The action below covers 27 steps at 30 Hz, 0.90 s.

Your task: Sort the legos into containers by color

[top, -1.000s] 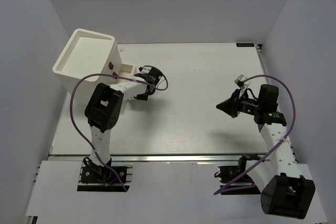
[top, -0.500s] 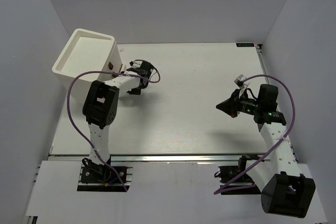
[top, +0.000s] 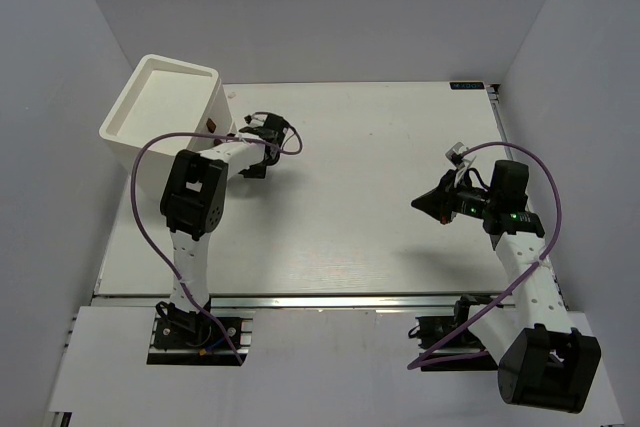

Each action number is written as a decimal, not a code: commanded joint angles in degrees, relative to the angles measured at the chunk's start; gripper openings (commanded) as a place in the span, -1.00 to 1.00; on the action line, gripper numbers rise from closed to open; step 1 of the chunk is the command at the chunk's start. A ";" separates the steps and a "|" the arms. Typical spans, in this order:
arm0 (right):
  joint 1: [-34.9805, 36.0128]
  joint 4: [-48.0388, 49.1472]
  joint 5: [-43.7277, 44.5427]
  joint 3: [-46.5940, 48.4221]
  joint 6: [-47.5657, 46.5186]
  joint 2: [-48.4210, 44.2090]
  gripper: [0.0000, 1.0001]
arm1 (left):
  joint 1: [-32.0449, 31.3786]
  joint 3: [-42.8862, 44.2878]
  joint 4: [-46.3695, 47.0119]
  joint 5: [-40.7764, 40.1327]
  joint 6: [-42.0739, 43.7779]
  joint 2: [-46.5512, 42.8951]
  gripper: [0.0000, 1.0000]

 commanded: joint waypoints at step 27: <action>0.43 1.39 0.84 0.17 -1.86 0.84 -0.47 | -0.13 -16.15 12.44 37.86 1.01 -33.10 0.36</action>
